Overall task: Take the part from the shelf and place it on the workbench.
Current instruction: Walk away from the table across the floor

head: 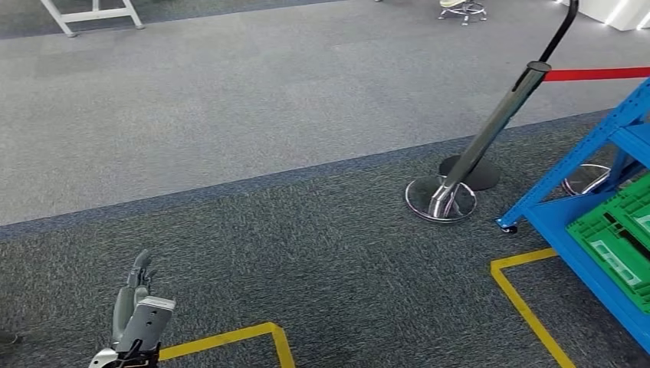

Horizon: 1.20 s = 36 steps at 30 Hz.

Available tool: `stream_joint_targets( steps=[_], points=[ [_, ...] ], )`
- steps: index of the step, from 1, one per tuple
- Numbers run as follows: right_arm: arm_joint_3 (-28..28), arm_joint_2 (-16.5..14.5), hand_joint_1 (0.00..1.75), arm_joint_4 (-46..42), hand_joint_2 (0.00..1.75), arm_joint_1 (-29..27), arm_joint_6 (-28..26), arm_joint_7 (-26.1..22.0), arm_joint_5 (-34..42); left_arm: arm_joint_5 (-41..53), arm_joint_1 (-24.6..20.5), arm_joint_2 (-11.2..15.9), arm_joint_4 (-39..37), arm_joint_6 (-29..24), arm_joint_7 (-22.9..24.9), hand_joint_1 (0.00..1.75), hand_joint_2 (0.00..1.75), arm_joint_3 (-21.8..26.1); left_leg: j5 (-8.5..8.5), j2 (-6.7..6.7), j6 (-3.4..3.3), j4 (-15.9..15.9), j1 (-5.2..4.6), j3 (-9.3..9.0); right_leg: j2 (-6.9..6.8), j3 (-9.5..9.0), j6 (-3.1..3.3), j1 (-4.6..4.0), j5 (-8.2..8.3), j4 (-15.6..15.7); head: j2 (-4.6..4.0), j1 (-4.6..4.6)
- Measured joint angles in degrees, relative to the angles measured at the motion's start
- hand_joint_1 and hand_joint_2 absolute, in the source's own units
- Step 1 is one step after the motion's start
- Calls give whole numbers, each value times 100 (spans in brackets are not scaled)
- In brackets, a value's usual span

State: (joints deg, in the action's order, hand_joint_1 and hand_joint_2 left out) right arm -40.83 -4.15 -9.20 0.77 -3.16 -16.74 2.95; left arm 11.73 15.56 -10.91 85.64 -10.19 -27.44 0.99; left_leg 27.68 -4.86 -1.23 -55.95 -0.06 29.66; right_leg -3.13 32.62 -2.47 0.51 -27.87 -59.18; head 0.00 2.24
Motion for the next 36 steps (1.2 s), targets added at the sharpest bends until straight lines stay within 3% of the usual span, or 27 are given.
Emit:
stream_joint_targets(
  steps=[2, 4, 6, 8, 10, 11, 12, 13, 15, 17, 19, 21, 23, 25, 26, 27, 29, 31, 32, 34, 36],
  points=[
    [0, 0, 0, 0, 0, 14, -14, 9, 0, 13, -6, 1, 0, 10, -1, 0, 0, -1, 17, -90, 59, -23, -27, -10, -62, -130, 77, -28, 26, 241, 0, -6],
    [1, 1, 0, 0, 0, -1, -26, 21, 1, 17, -22, -1, 0, 21, -1, 0, 0, -7, 42, -144, 117, -43, -8, -16, 63, -103, 165, -30, 47, 237, 0, -8],
    [2, 3, 0, 1, 0, -6, -32, 24, 2, 19, -33, 1, 0, 31, -3, 0, 0, -11, 237, 47, 179, -270, 27, 64, 178, -96, 242, -21, 74, 252, 0, -24],
    [2, 4, 0, 1, 0, 10, -33, 23, 2, 19, -23, 3, -1, 38, -5, 0, 0, -11, 621, 332, 202, -946, 44, 363, 308, -92, 295, -25, 95, 258, 0, -47],
    [1, 4, 0, 1, 0, 10, -33, 25, 2, 19, -10, 6, -2, 40, -6, 0, 0, -11, 860, 429, 182, -1635, 42, 701, 453, -79, 315, -48, 105, 256, 0, -50],
    [1, 4, 0, 1, 0, 0, -33, 26, 2, 19, -9, 7, -3, 40, -6, 0, 0, -11, 818, 443, 159, -1732, 39, 763, 526, -80, 319, -62, 108, 255, 0, -49],
    [1, 4, 0, 1, 0, -7, -33, 26, 2, 19, -10, 8, -4, 40, -6, 0, 0, -11, 661, 462, 127, -1600, 34, 719, 603, -85, 322, -75, 111, 255, 0, -48],
    [1, 4, 0, 1, 0, -10, -33, 26, 2, 19, -11, 9, -4, 40, -6, 0, 0, -11, 431, 508, 90, -1280, 26, 582, 681, -95, 323, -83, 114, 254, 0, -48],
    [1, -1, 0, 0, 0, -2, -32, 26, 2, 19, -13, 11, -3, 41, -6, 0, 0, -11, 57, 766, 8, -515, 11, 249, 822, -93, 311, -86, 119, 244, 0, -45],
    [1, -8, 0, 0, 0, 5, -31, 25, 2, 19, -17, 13, -4, 44, -7, 0, 0, -11, -25, 948, -30, -142, -3, 99, 937, -41, 263, -68, 134, 229, 1, -45],
    [0, -8, 0, 0, 0, -8, -31, 27, 1, 20, -26, 11, -4, 50, -8, 0, 0, -13, -25, 871, -46, -70, -8, 85, 1028, 21, 194, -45, 150, 226, 1, -47],
    [0, -7, 0, 0, 0, -23, -31, 32, 0, 23, -32, 5, -4, 56, -10, 0, 0, -19, -59, 736, -88, 8, 5, 50, 833, 126, 144, -49, 50, 66, 1, -30],
    [0, -7, 0, 0, 0, -5, -31, 38, 1, 25, -20, 2, -4, 60, -12, 0, 0, -20, -61, 568, -124, 48, 5, 24, 500, 432, 97, -47, -273, -537, 0, -3],
    [0, -7, 0, 0, 0, 8, -31, 58, 1, 25, -7, 2, -6, 67, -12, 0, 0, -16, -38, 400, -132, 46, -4, 20, 377, 798, 37, -15, -566, -1259, 0, 8],
    [0, -7, 0, 0, 0, 2, -31, 70, 1, 25, -6, 3, -7, 71, -12, 0, 0, -16, -24, 323, -124, 44, -5, 11, 356, 869, 10, 2, -571, -1400, 0, 8],
    [0, -6, 0, 0, 0, -8, -31, 78, 1, 25, -8, 3, -8, 75, -12, 0, 0, -16, -9, 257, -110, 42, -3, -4, 335, 830, -11, 17, -472, -1326, 0, 10],
    [0, -1, 0, 0, 0, -19, -31, 82, 1, 25, -10, 2, -9, 80, -11, 0, 0, -19, 38, 131, -64, 36, 2, -62, 197, 442, -37, 40, -98, -600, 0, 10],
    [-1, 3, 0, 0, 0, -2, -31, 81, 0, 25, -14, 2, -9, 84, -12, 0, 0, -18, 102, 22, 1, 11, -24, -104, 8, 61, 12, 19, 88, 55, 0, 7],
    [-1, 3, 0, 0, 0, 5, -31, 80, 0, 25, -18, 3, -9, 85, -12, 0, 0, -19, 127, -23, 33, -1, -38, -119, -34, -12, 59, 2, 81, 175, 0, 4],
    [-2, 3, 0, 0, 0, 0, -31, 79, 0, 25, -28, 2, -9, 88, -12, 0, 0, -24, 161, -100, 87, -12, -38, -144, 50, -15, 164, -17, 49, 177, 1, -2],
    [-1, 7, 0, 0, 0, -21, -34, 81, 3, 26, -42, 2, -9, 90, -13, 0, 0, -28, 262, 35, 148, -131, -3, -128, 156, -41, 236, -10, 40, 194, 1, -14]
  ],
)
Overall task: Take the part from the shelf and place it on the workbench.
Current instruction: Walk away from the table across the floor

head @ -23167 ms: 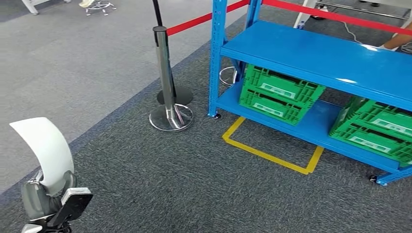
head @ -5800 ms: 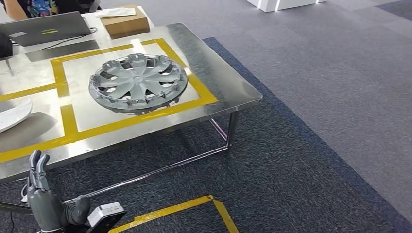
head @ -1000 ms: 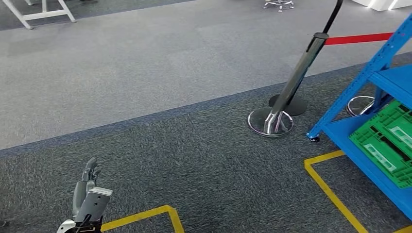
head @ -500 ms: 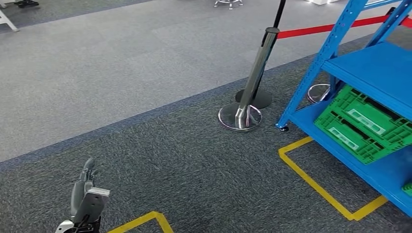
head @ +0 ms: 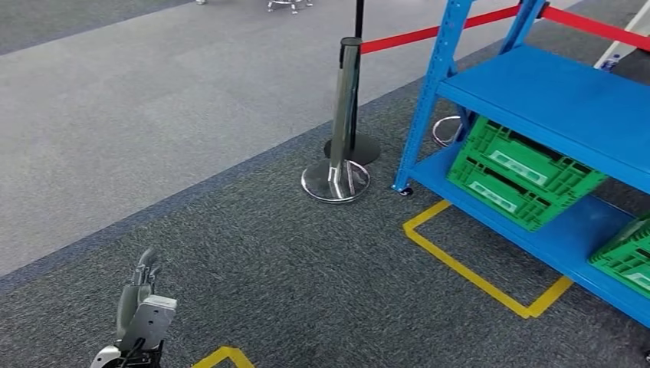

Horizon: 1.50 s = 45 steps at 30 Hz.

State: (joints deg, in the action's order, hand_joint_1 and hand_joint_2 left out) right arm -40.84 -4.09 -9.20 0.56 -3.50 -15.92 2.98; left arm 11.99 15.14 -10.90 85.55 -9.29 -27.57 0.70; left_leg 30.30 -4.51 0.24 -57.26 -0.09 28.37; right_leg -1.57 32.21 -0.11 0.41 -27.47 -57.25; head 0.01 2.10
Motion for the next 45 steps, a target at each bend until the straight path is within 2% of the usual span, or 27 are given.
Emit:
stream_joint_targets(
  steps=[2, 4, 6, 8, 9, 11, 13, 14, 16, 18, 20, 21, 23, 25, 27, 29, 30, 32, 33, 35, 36, 37, 38, 41, 42, 44, 45],
  points=[
    [1, 2, 0, 0, 0, 11, -1, 1, 5, 1, 3, 3, 0, 0, -1, 0, 0, -1, 283, 270, 40, -551, 32, 265, 118, -40, 59, 10, -15, 13, 0, -25],
    [1, 2, 0, 0, 0, 30, 2, 2, 7, 1, 27, 8, -2, 0, -1, 0, 0, 1, 561, 384, 44, -1359, 40, 737, 261, -71, 96, 0, -45, 13, -1, -35],
    [1, 2, 0, 0, 0, 16, 3, 3, 6, 1, 40, 11, -5, 0, 0, 0, 0, 3, 429, 411, 17, -1611, 39, 986, 420, -130, 108, -15, -87, 12, -1, -35],
    [0, 2, 0, 0, 0, 2, 4, 2, 13, 2, 39, 13, -6, 0, 1, 0, 0, 4, -90, 506, -42, -1051, 34, 832, 578, -211, 99, -23, -138, 14, 0, -33],
    [-1, -2, 0, 0, 0, 5, 6, 2, 21, 2, 39, 15, -6, 0, 1, 0, 0, 4, -295, 641, -78, -689, 32, 699, 648, -229, 82, -27, -169, 12, 1, -31],
    [-1, -8, 0, 0, 0, 15, 10, 1, 35, 4, 39, 20, -5, 0, 1, 0, 0, 4, -422, 848, -122, -156, 25, 485, 782, -225, 22, -16, -221, 21, 0, -34],
    [-2, -11, 0, 0, 0, 1, 11, 2, 39, 7, 34, 24, -5, 0, 1, 0, 0, 4, -349, 834, -147, 22, 13, 387, 868, -231, -58, 5, -195, -10, 0, -41],
    [-3, -10, 0, 0, 0, -13, 13, 0, 38, 8, 31, 24, -5, 1, 2, 0, 0, 2, -341, 782, -163, 58, 10, 336, 816, -228, -87, 9, -194, -46, 1, -41],
    [-4, -9, 0, 0, 0, -12, 17, -3, 35, 8, 29, 19, -4, 5, 3, 0, 0, -2, -303, 662, -217, 120, 6, 199, 535, -109, -128, -8, -299, -334, 0, -20],
    [-5, -9, 0, 0, 0, 18, 25, -4, 34, 8, 39, 15, -4, 8, 4, 0, 0, -2, -222, 517, -253, 137, -8, 94, 272, 307, -163, -19, -547, -996, -1, 1],
    [-6, -9, 0, 0, 0, 15, 29, -5, 36, 8, 48, 14, -4, 9, 5, 0, 0, -1, -115, 373, -256, 136, -16, -8, 219, 778, -194, -8, -696, -1590, -1, 1],
    [-7, -9, 0, 0, 0, 2, 30, -4, 36, 8, 50, 14, -4, 9, 5, 0, 0, -1, -52, 308, -248, 136, -16, -80, 204, 894, -210, 2, -640, -1631, 0, 3],
    [-8, -9, 0, 0, 0, -23, 31, -3, 36, 8, 51, 11, -4, 10, 5, 0, 0, -2, 96, 182, -220, 137, -16, -266, 115, 818, -226, 19, -242, -1129, 0, 4],
    [-10, -9, 0, 0, 0, -36, 37, -1, 36, 8, 51, 8, -6, 12, 5, 0, 0, 1, 254, 73, -168, 134, -28, -425, -130, 636, -183, -9, 123, -495, -1, 7],
    [-14, -8, 0, 0, 0, -45, 44, -1, 36, 9, 51, 8, -8, 13, 7, 0, 0, 3, 375, -23, -91, 142, -45, -525, -246, 555, -73, -62, 180, -278, -1, 6],
    [-14, -2, 0, 0, 0, -53, 44, -2, 36, 10, 35, 5, -9, 14, 8, 0, 0, -4, 381, -53, -17, 54, -33, -570, -118, 461, 27, -68, 121, -255, -1, 1],
    [-14, 2, 0, 0, 0, -54, 43, -3, 35, 10, 24, 4, -9, 15, 7, 0, 0, -8, 313, 21, 12, -149, -17, -506, -54, 398, 63, -56, 94, -230, 0, -3],
    [-14, 6, 0, 0, 0, -36, 42, -4, 36, 11, 20, 4, -9, 15, 5, 0, 0, -11, 243, 247, 65, -868, 21, -81, 78, 227, 126, -32, 18, -179, 0, -19],
    [-14, 7, 0, 0, 0, -27, 43, -5, 36, 12, 32, 6, -9, 15, 4, 0, 0, -9, 334, 343, 81, -1242, 35, 197, 151, 147, 145, -27, -34, -165, 0, -26],
    [-15, 7, 0, 0, 0, -25, 44, -5, 36, 13, 54, 10, -9, 15, 5, 0, 0, -5, 755, 398, 107, -1659, 56, 677, 317, -21, 158, -21, -165, -155, 1, -32],
    [-16, 7, 0, 0, 0, -33, 44, -5, 37, 13, 58, 11, -9, 15, 5, 0, 0, -3, 923, 400, 114, -1669, 61, 829, 401, -119, 154, -20, -237, -154, 0, -31],
    [-16, 7, 0, 0, 0, -40, 44, -5, 37, 13, 58, 13, -9, 15, 5, 0, 0, -3, 965, 407, 117, -1563, 65, 922, 482, -227, 147, -17, -313, -154, 0, -31],
    [-17, 7, 0, 0, 0, -45, 45, -5, 37, 13, 58, 14, -9, 15, 5, 0, 0, -3, 815, 435, 118, -1347, 67, 967, 562, -339, 131, -12, -395, -153, 0, -30],
    [-23, 6, 0, 1, 0, -50, 50, -6, 37, 13, 75, 28, -15, 15, 11, 0, 0, -3, -347, 724, 92, -480, 74, 1014, 769, -533, 46, 1, -630, -137, -1, -63],
    [-25, 5, 0, 0, 0, -53, 51, -6, 36, 14, 80, 33, -15, 15, 14, 0, 0, -3, -568, 787, 63, -312, 68, 1012, 822, -586, 10, 6, -667, -115, -1, -83],
    [-29, 6, 0, -1, 0, -59, 53, -8, 35, 16, 61, 35, -11, 18, 17, 0, 0, -8, -552, 735, -28, -189, 51, 911, 870, -682, -58, 11, -655, -82, -1, -88],
    [-31, 9, 0, 0, 0, -60, 54, -9, 34, 16, 46, 34, -9, 21, 15, 0, 0, -13, -526, 689, -74, -145, 50, 814, 791, -723, -90, 10, -634, -126, -2, -82]
  ],
)
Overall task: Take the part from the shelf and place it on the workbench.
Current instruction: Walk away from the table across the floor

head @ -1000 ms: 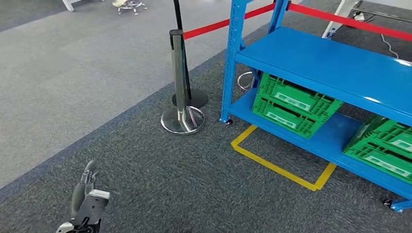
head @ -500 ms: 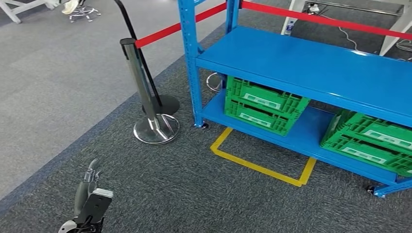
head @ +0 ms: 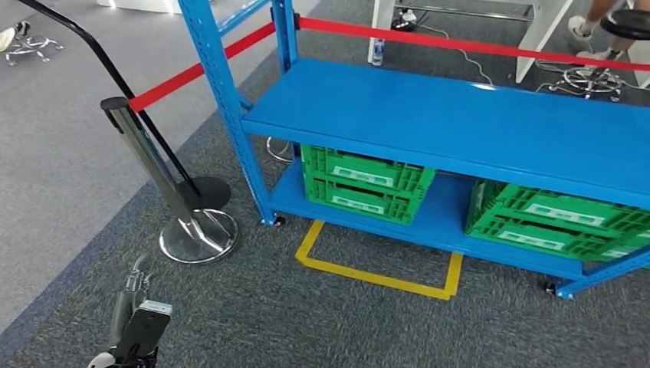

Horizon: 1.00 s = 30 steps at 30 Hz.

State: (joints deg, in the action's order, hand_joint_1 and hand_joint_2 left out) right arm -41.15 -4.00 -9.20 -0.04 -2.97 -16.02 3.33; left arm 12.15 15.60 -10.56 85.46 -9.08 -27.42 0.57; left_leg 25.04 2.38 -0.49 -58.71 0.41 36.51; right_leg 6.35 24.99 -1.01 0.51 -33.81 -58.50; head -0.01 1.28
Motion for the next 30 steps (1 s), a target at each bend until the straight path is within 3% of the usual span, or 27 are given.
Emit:
stream_joint_targets(
  steps=[2, 4, 6, 7, 8, 10, 12, 15, 17, 19, 21, 22, 23, 25, 26, 28, 30],
  points=[
    [-5, 5, 0, 0, 0, 29, 3, -7, 0, 0, -7, -2, 0, 8, -1, 0, 0, -6, 71, -110, -75, 42, 3, -204, -293, 195, -45, -12, -20, -404, -1, 42],
    [-9, 7, 0, -1, 0, 62, 7, -17, 1, 1, 4, -2, -1, 13, -1, 0, 0, -6, 212, -234, -111, 51, -10, -356, -540, 694, -77, -19, -239, -1115, 1, 75],
    [-15, 7, 0, -1, 0, 54, 11, -28, 1, 1, 8, -1, -2, 20, -1, 0, 0, -7, 374, -348, -123, 51, -20, -524, -590, 1149, -91, -19, -567, -1499, 1, 80],
    [-20, 7, 0, -1, 0, 42, 13, -35, -1, 1, 8, -1, -2, 24, -1, 0, 0, -8, 463, -401, -125, 52, -25, -634, -601, 1256, -81, -22, -598, -1436, 1, 82],
    [-26, 7, 0, -1, 0, 28, 14, -42, -1, 1, 8, 0, -2, 27, -1, 0, 0, -9, 555, -456, -122, 54, -31, -754, -629, 1283, -59, -29, -471, -1220, 1, 84],
    [-34, 9, 0, 1, 0, 9, 15, -52, 2, 1, 6, 0, -6, 29, 1, 0, 0, -16, 750, -570, -103, 56, -49, -984, -802, 1236, 25, -65, 151, -618, 1, 73],
    [-39, 12, 0, 1, 0, 5, 16, -58, 2, 2, 9, 2, -14, 30, 5, 0, 0, -27, 927, -666, -46, 71, -63, -1178, -956, 1147, 90, -110, 529, -298, 1, 60],
    [-46, 15, 0, -2, 0, 13, 19, -68, -1, 3, -13, 7, -19, 32, 6, 0, 0, -55, 942, -691, 78, -65, -45, -1380, -816, 912, 150, -103, 499, -202, 1, 62],
    [-46, 20, 0, -1, 0, 40, 14, -71, 19, 4, -44, 10, -20, 32, 8, 0, 0, -73, 953, -498, 142, -494, -24, -1191, -701, 741, 193, -59, 490, -142, 1, 38],
    [-46, 23, 0, 0, 0, 67, 7, -73, 53, 2, -45, 19, -21, 31, 26, 0, 0, -76, 1222, -312, 191, -1085, 4, -741, -592, 641, 226, -34, 469, -90, 1, 12],
    [-48, 23, 0, 0, 0, 66, 6, -74, 66, -1, -33, 28, -25, 28, 52, 0, 0, -75, 1534, -282, 218, -1428, 21, -322, -467, 559, 231, -21, 426, -48, 1, 8],
    [-48, 22, 0, 0, 0, 57, 6, -74, 65, -3, -29, 31, -26, 27, 62, 0, 0, -74, 1529, -281, 224, -1401, 23, -196, -415, 515, 222, -15, 394, -37, 1, 9],
    [-49, 22, 0, 0, 0, 48, 5, -73, 66, -4, -28, 32, -27, 26, 69, 0, 0, -73, 1345, -278, 225, -1219, 23, -145, -369, 468, 209, -9, 357, -33, 1, 8],
    [-49, 22, 0, 0, 0, 41, -1, -74, 66, -7, -28, 34, -28, 25, 77, 0, 0, -73, 682, -247, 200, -605, 21, -178, -302, 366, 169, -2, 277, -37, 1, 6],
    [-49, 23, 0, 0, 0, 41, -8, -75, 68, -9, -30, 38, -32, 25, 80, 0, 0, -73, 494, -231, 171, -359, 15, -203, -274, 341, 137, -7, 240, -41, 1, -4],
    [-51, 23, 0, 0, 0, 35, -27, -76, 67, -14, -29, 44, -40, 29, 89, 0, 0, -74, 346, -211, 99, -167, 1, -211, -247, 356, 62, -22, 179, -45, 1, -21],
    [-54, 23, 0, 0, 0, 22, -36, -79, 65, -14, -38, 55, -55, 53, 96, 0, 0, -75, 233, -203, 83, -131, 3, -219, -256, 375, 101, -35, 145, -34, 1, -25]
  ],
)
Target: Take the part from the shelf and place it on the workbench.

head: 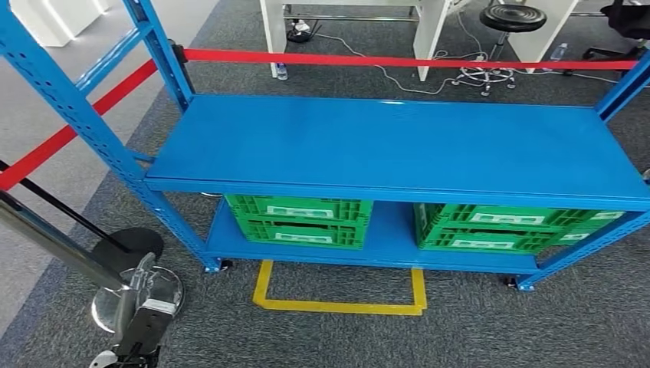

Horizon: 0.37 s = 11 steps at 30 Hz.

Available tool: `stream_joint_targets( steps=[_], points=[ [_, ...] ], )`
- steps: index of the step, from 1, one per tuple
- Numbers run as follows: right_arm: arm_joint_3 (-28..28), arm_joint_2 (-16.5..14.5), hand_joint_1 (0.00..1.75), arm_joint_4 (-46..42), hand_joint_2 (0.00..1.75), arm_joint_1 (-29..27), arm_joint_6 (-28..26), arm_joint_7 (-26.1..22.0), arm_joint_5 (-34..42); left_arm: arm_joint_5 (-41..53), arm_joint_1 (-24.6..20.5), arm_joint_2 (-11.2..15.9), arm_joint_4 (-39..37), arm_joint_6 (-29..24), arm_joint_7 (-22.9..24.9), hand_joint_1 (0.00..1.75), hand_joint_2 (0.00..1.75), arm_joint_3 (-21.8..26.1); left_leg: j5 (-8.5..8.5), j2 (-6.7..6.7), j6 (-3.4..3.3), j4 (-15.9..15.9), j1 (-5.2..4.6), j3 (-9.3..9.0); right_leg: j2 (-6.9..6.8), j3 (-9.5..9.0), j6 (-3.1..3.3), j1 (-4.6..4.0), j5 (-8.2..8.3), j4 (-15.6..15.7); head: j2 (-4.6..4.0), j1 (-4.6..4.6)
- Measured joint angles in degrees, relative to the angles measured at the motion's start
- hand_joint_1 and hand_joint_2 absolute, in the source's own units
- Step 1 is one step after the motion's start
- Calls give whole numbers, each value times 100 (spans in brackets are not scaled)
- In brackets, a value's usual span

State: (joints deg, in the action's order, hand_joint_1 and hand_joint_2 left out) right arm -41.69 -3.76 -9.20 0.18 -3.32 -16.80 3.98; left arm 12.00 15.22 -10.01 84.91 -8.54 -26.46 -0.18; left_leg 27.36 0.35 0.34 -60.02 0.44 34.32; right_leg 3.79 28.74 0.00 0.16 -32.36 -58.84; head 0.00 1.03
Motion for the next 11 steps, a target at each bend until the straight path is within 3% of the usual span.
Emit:
stream_joint_targets(
  steps=[2, 4, 8, 11],
  points=[
    [-3, 1, 0, 0, 0, -1, 1, -4, 0, -5, -34, 47, -49, 59, 0, 0, 0, -3, -40, 17, 1, 26, 0, -5, -24, -36, 80, -5, -10, 31, 0, 2],
    [-8, 1, 0, 0, 0, 5, 4, -5, 0, -28, -63, 139, -150, 117, -7, 0, 0, -4, -19, 30, -31, 31, -7, -15, -39, -67, 48, -4, -14, 87, 0, 1],
    [-32, 1, 0, 0, 175, 13, 13, 13, 0, -68, -148, 291, -500, 90, -9, 0, 175, 42, 7, 42, -71, 33, -9, -26, -57, -109, -46, -3, -20, 151, 0, 1],
    [-9, 1, 0, -4, 175, 9, -56, 21, 0, -81, -217, 350, -811, 48, 16, 0, 175, 130, 14, 44, -82, 33, -12, -28, -60, -114, -66, 0, -22, 162, 0, -1]
  ],
)
